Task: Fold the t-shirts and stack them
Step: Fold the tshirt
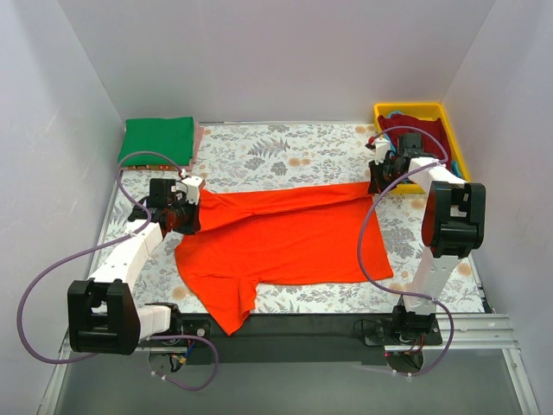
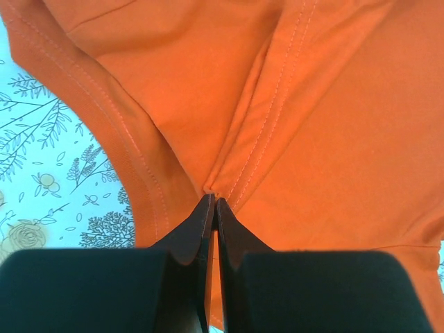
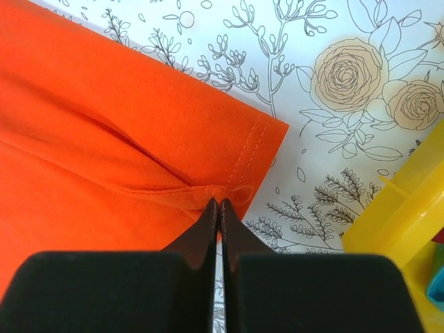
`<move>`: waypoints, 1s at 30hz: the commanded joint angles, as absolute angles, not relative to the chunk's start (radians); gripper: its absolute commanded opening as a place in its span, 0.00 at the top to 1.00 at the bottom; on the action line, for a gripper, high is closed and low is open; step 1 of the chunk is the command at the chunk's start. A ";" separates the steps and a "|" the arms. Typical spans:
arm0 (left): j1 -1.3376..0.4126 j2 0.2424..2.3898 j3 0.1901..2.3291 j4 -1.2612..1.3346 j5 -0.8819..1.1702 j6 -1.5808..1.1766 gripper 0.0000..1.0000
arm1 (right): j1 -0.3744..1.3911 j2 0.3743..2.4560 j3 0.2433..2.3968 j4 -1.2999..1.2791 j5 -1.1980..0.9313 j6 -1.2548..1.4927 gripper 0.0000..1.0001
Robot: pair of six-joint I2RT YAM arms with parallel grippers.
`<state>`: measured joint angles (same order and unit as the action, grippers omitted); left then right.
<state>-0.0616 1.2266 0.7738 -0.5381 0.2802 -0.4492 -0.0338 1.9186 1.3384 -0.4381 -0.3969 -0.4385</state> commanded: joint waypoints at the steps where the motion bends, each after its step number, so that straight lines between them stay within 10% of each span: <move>1: -0.058 1.186 0.795 -0.545 0.238 -0.408 1.00 | -0.044 1.865 1.327 -0.448 -0.408 -0.468 0.99; 8: -0.058 1.236 0.769 -0.560 0.336 -0.355 1.00 | -0.043 1.910 1.293 -0.469 -0.423 -0.485 0.97; 15: -0.057 1.249 0.831 -0.618 0.462 -0.285 0.62 | -0.041 1.865 1.333 -0.535 -0.500 -0.494 0.43; 30: -0.046 1.513 0.957 -0.572 0.477 -0.449 0.61 | 0.236 1.939 1.580 -0.508 -0.736 -0.238 0.61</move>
